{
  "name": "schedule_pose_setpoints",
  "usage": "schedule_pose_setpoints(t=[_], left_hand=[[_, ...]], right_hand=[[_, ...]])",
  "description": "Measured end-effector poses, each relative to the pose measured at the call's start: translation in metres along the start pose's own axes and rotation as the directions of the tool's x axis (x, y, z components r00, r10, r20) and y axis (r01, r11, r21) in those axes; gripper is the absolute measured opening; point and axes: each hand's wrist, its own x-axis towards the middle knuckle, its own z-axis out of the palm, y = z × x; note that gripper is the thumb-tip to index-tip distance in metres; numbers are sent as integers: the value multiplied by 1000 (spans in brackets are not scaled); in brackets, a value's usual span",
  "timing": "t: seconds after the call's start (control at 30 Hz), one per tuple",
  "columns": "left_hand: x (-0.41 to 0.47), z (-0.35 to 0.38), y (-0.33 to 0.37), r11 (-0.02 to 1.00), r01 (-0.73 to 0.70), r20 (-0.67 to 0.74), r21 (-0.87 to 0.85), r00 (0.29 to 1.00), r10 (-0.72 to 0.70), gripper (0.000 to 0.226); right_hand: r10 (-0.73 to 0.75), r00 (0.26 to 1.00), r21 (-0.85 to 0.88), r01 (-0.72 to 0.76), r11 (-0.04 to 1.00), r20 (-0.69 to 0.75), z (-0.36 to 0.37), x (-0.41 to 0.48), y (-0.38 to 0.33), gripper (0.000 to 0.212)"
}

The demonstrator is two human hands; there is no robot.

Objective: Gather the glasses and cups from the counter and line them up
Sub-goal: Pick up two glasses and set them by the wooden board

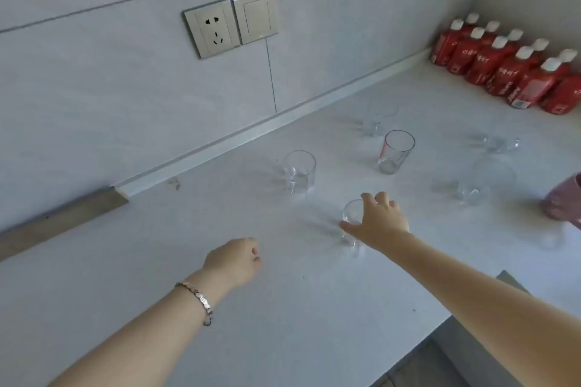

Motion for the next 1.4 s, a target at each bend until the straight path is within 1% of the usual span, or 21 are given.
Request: schedule_pose_setpoints(t=[0.07,0.13,0.2,0.3,0.37,0.43,0.5,0.57,0.6,0.7,0.8,0.93,1.0,1.07,1.13,1.2,1.33,1.4], left_hand=[[15,4,10,997,60,-17,-47,998,-60,29],[21,3,21,992,96,-48,-85,994,-100,32],[33,-3,35,990,91,-125,-112,987,-105,41],[60,-21,56,980,40,-291,-193,952,-96,66],[87,-36,71,960,-5,-341,-279,935,-94,87],[116,-49,85,933,-14,-327,-358,939,-112,104],[140,-53,95,927,3,-263,-375,958,-110,115],[157,-49,99,937,15,-201,-348,976,-90,115],[161,-45,101,937,14,-189,-350,978,-85,110],[158,-34,101,918,21,-264,-395,955,-135,92],[130,-27,90,911,41,-314,-411,932,-183,85],[66,-14,40,905,64,-377,-420,895,-238,86],[33,-10,2,883,111,-387,-456,869,-309,84],[-1,-7,-40,840,186,-372,-510,833,-410,81],[-33,-6,-87,775,255,-355,-579,777,-521,77],[-64,-6,-139,718,305,-338,-626,724,-601,74],[-117,-10,-254,694,380,-355,-611,653,-669,72],[-142,-13,-321,691,402,-362,-601,634,-683,74]], right_hand=[[33,997,2,-33,999,69,1,12,7,89],[33,989,50,-40,998,144,6,16,13,90],[2,989,96,-16,995,145,8,20,18,89],[-44,989,121,27,992,140,1,26,26,87],[-57,987,148,34,988,148,-4,30,30,86],[-69,989,186,43,982,133,-9,37,33,85],[-81,992,210,59,976,98,-14,41,34,84],[-92,994,217,76,973,63,-18,45,34,85],[-94,994,217,81,973,52,-19,45,35,85],[-113,993,212,104,972,29,-21,46,32,86],[-166,985,173,158,972,35,-23,45,19,88],[-274,958,113,264,958,88,-16,33,-20,90],[-336,935,88,328,941,116,-7,23,-49,90],[-402,905,66,396,916,143,6,8,-84,90],[-456,874,44,456,889,168,21,-11,-125,89],[-502,844,38,504,863,192,42,-30,-168,89],[-553,803,34,561,827,223,87,-77,-260,87],[-555,802,35,562,826,221,116,-102,-312,87]])
